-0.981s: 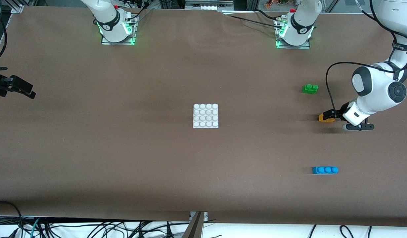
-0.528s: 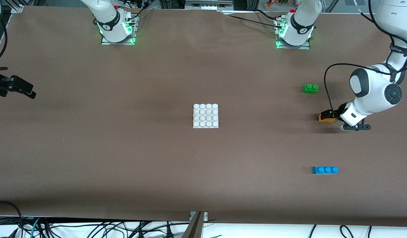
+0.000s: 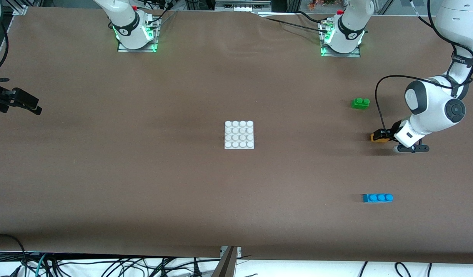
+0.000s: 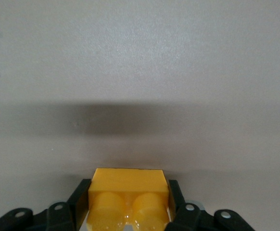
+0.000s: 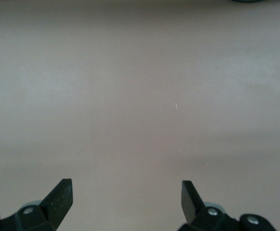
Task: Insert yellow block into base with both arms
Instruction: 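Carry the yellow brick with the left gripper above the base plate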
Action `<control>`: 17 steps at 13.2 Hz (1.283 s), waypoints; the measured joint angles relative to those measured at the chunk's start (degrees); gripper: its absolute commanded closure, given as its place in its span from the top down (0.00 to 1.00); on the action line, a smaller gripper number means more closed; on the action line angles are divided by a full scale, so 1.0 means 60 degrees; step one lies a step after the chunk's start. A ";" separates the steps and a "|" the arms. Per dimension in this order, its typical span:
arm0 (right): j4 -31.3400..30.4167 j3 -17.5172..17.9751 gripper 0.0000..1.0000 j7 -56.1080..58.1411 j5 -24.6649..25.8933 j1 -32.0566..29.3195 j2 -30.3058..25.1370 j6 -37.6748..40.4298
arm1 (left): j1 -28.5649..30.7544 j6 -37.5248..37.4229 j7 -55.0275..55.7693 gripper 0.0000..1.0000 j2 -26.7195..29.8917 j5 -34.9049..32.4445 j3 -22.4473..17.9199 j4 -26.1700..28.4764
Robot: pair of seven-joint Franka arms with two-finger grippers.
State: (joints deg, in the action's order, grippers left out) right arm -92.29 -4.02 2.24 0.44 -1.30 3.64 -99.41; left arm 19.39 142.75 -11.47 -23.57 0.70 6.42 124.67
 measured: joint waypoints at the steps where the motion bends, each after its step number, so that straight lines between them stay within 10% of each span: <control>1: 0.0001 0.0000 1.00 0.0000 0.0000 0.0002 0.0000 0.0000 | 0.0000 -0.0018 0.0000 0.00 0.0001 0.0000 0.0000 -0.0024; 10: 0.0008 0.0008 1.00 0.0000 0.0000 0.0036 0.0000 -0.0002 | -0.0017 -0.4358 0.1497 0.00 0.0831 0.0009 0.1115 -0.2873; 17: 0.0019 0.0010 1.00 0.0000 0.0000 0.0041 0.0003 -0.0004 | -0.1567 -0.4654 0.4425 0.00 0.0677 0.0008 0.2915 -0.3899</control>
State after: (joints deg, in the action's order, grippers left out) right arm -92.18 -3.95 2.25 0.44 -1.05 3.66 -99.43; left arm 9.98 114.82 15.08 -19.51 0.75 23.91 101.28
